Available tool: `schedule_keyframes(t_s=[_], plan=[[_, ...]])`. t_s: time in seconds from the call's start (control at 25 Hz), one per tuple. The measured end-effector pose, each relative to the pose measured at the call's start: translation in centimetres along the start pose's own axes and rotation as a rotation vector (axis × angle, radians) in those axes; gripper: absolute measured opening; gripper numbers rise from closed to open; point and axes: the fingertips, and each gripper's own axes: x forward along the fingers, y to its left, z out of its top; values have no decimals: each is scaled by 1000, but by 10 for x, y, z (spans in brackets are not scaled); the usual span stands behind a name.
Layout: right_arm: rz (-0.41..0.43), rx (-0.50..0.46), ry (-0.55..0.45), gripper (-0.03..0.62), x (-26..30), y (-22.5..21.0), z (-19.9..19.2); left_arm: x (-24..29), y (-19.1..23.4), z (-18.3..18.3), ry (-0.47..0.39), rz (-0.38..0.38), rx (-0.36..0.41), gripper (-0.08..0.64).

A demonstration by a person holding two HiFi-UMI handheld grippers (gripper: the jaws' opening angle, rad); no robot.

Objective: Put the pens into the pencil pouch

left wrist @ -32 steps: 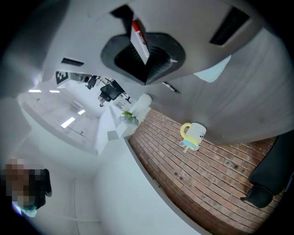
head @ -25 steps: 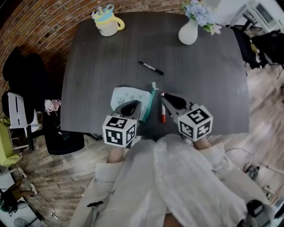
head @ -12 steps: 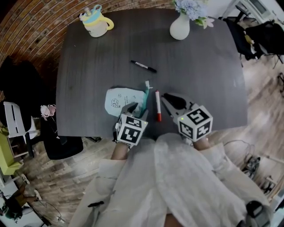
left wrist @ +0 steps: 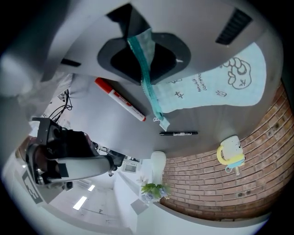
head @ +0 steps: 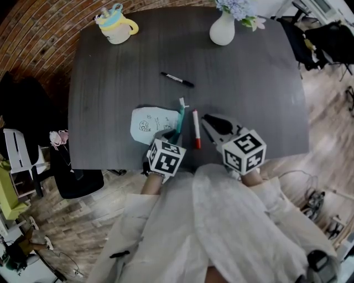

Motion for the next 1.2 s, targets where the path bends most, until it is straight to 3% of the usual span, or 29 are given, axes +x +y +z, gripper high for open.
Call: schedule_keyframes(t_s=[0.24, 0.48, 0.76, 1.0, 1.2], plan=[[11, -9, -6, 34, 2, 3, 3, -16, 7, 8, -53, -8, -66, 29], [35, -25, -8, 32, 10, 10, 9, -50, 20, 30, -182, -10, -136, 26], [128, -10, -42, 32, 18, 27, 19, -102, 39, 59, -331, 9, -204, 23], [166, -8, -30, 23, 26, 36, 19, -140, 44, 80, -471, -42, -280, 23], [139, -18, -36, 23, 26, 32, 21, -160, 40, 88, -576, -127, -358, 23]])
